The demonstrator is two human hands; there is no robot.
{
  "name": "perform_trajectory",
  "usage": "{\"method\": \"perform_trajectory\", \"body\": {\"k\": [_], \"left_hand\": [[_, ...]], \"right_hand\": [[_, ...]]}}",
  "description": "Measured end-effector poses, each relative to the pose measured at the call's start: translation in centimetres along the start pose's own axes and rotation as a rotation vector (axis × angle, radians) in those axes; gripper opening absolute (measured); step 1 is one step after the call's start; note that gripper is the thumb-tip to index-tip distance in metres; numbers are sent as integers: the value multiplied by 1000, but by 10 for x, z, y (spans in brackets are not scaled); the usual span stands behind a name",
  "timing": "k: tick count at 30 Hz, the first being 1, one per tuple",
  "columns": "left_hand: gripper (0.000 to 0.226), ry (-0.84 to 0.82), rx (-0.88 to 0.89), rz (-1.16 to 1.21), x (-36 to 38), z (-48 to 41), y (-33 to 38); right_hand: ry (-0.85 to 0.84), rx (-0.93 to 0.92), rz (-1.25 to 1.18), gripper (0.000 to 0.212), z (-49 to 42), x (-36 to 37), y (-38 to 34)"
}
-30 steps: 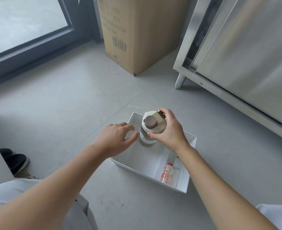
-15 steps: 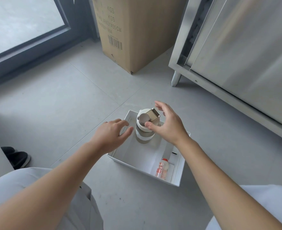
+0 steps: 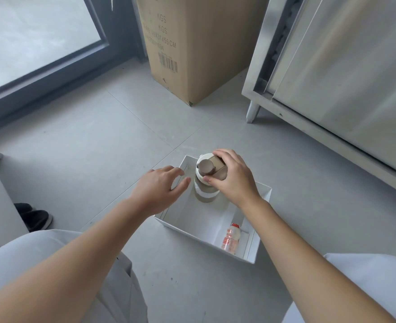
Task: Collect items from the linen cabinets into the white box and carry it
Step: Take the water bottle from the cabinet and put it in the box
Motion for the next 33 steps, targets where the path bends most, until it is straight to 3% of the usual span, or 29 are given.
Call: {"method": "perform_trajectory", "body": {"k": [20,25,33], "left_hand": [[45,60,-20,1,-36,6,9],[46,50,30,-59,-120,18,49],[47,162,82,-121,-362,49,158]], "right_hand": [[-25,74,-161,68,-9,-31,-33],[-34,178,-226,75,-13,-99,-84],[37,178,-95,62,-28,-298,-241]]}}
Point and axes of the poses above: each hand's wrist, its own z-axis away from the middle knuckle, its own x-axis out of the palm, y = z × x, the point moved 6 cm from there along -z, towards the middle knuckle, and after that the axes turned 2 degrees about -y, right-handed, at the moved point
